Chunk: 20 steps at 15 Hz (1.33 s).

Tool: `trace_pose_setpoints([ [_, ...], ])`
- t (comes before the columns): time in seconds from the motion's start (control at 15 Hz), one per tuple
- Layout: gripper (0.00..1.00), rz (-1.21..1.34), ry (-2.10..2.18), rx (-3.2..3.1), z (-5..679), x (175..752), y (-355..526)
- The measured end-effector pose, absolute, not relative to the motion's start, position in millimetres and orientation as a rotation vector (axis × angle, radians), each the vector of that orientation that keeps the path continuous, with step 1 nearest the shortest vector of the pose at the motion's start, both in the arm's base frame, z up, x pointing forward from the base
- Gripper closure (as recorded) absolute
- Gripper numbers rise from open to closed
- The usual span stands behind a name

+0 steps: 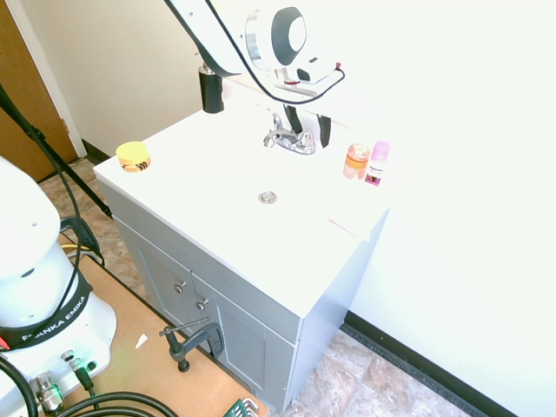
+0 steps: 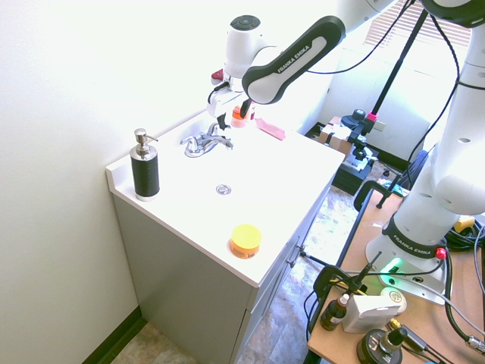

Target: Turn off the cold water

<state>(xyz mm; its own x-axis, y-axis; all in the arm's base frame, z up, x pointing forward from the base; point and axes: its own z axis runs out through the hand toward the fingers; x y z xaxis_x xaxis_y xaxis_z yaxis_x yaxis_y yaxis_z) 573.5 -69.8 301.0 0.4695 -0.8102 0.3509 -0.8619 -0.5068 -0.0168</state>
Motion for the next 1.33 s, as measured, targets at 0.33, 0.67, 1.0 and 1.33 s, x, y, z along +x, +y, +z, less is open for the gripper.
trace_pose_setpoints([
  [0.33,0.0,0.518,-1.472,2.497,304.5,573.6,-87.8],
  [0.67,0.0,0.564,-1.483,2.47,308.3,589.9,-94.2],
  [1.0,0.0,0.433,-1.525,2.579,331.0,580.3,-80.1],
  [1.33,0.0,0.195,-1.513,2.736,377.6,511.3,-31.8],
])
